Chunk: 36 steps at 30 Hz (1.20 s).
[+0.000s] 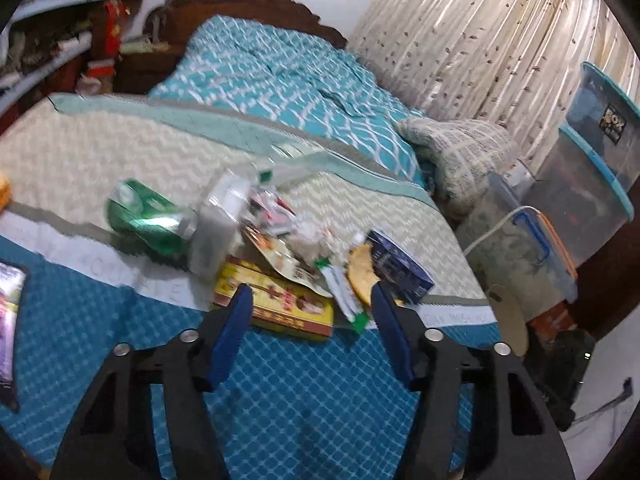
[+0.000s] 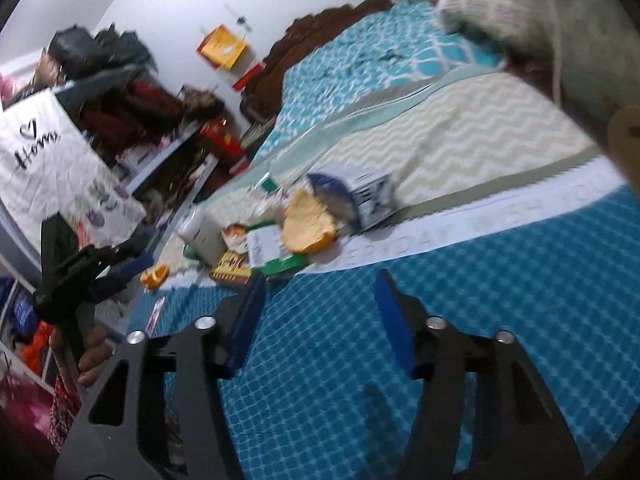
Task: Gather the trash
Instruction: 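Grasp the foil wrapper with the left gripper while the right grasps the orange peel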
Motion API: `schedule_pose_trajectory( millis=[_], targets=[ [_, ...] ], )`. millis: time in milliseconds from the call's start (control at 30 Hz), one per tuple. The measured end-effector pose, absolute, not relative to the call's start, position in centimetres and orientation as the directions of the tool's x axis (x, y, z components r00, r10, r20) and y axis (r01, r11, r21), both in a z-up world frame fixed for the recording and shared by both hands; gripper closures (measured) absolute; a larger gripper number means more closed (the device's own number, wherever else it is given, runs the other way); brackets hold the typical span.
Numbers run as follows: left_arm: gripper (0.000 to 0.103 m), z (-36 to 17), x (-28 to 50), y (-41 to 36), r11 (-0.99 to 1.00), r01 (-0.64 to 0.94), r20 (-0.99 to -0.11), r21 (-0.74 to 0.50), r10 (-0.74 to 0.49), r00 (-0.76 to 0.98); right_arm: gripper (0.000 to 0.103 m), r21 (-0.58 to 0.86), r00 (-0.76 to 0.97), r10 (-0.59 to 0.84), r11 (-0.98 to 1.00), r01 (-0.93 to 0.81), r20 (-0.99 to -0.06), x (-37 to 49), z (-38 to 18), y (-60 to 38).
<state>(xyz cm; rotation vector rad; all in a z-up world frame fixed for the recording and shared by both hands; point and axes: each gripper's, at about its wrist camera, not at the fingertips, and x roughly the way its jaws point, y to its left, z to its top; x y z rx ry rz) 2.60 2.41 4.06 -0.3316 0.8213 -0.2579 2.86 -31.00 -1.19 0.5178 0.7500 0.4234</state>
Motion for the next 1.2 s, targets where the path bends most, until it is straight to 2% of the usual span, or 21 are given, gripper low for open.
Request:
schedule_pose_trajectory(
  millis=[200, 367, 433, 467, 533, 567, 600, 633, 667, 700, 733, 767, 1067, 1200],
  targets=[
    [0.046, 0.1, 6.1, -1.2, 0.884, 0.198, -0.704, -0.423, -0.458, 0.543, 0.053, 0.643, 0.577, 0.598, 0.75, -0.158, -0.556, 7.1, -3.2, -27.8],
    [0.046, -3.3, 10.0, -3.5, 0.87, 0.228, -0.744, -0.438, -0.493, 0.452, 0.053, 0.777, 0.517, 0.678, 0.628, -0.037, -0.523, 11.7, -6.6, -28.0],
    [0.046, -4.4, 11.2, -4.2, 0.866, 0.242, -0.756, -0.438, -0.5, 0.423, 0.052, 0.805, 0.502, 0.698, 0.593, -0.005, -0.511, 13.0, -7.6, -27.7],
    [0.046, -4.9, 11.7, -4.6, 0.864, 0.246, -0.76, -0.44, -0.504, 0.411, 0.056, 0.82, 0.497, 0.708, 0.573, 0.014, -0.503, 13.7, -8.1, -27.6],
    [0.046, -5.1, 12.3, -5.1, 0.864, 0.262, -0.756, -0.431, -0.504, 0.418, 0.056, 0.823, 0.5, 0.706, 0.567, 0.023, -0.501, 14.9, -8.3, -27.0],
    [0.048, -5.2, 12.5, -5.3, 0.863, 0.268, -0.757, -0.428, -0.504, 0.415, 0.056, 0.819, 0.5, 0.703, 0.573, 0.025, -0.507, 15.2, -8.2, -26.6],
    [0.065, -5.2, 12.6, -5.5, 0.862, 0.271, -0.757, -0.428, -0.506, 0.413, 0.056, 0.811, 0.498, 0.696, 0.584, 0.024, -0.516, 15.5, -8.2, -26.1],
    [0.077, -5.3, 12.7, -5.8, 0.861, 0.277, -0.761, -0.426, -0.507, 0.405, 0.057, 0.8, 0.498, 0.688, 0.599, 0.021, -0.528, 15.8, -8.1, -25.6],
    [0.094, -5.6, 12.6, -6.1, 0.87, 0.274, -0.774, -0.409, -0.49, 0.401, 0.066, 0.785, 0.489, 0.681, 0.619, 0.013, -0.545, 16.2, -8.1, -24.7],
    [0.095, -5.9, 12.6, -6.2, 0.879, 0.266, -0.784, -0.395, -0.474, 0.401, 0.071, 0.782, 0.473, 0.686, 0.624, 0.01, -0.553, 16.5, -8.2, -24.0],
    [0.098, -6.1, 12.5, -6.1, 0.885, 0.258, -0.789, -0.388, -0.463, 0.403, 0.083, 0.79, 0.453, 0.7, 0.613, 0.014, -0.551, 16.6, -8.7, -23.5],
    [0.1, -6.2, 12.3, -5.8, 0.885, 0.254, -0.789, -0.39, -0.464, 0.402, 0.086, 0.801, 0.446, 0.713, 0.598, 0.017, -0.541, 16.6, -8.9, -23.4],
    [0.101, -3.6, 7.9, -3.5, 0.857, 0.26, -0.739, -0.446, -0.516, 0.434, 0.091, 0.824, 0.533, 0.704, 0.566, -0.02, -0.47, 11.1, -6.8, -26.9],
    [0.101, -2.4, 6.3, -4.3, 0.848, 0.292, -0.73, -0.442, -0.529, 0.433, 0.092, 0.788, 0.584, 0.645, 0.615, -0.014, -0.493, 7.1, -5.9, -30.2]
  ],
)
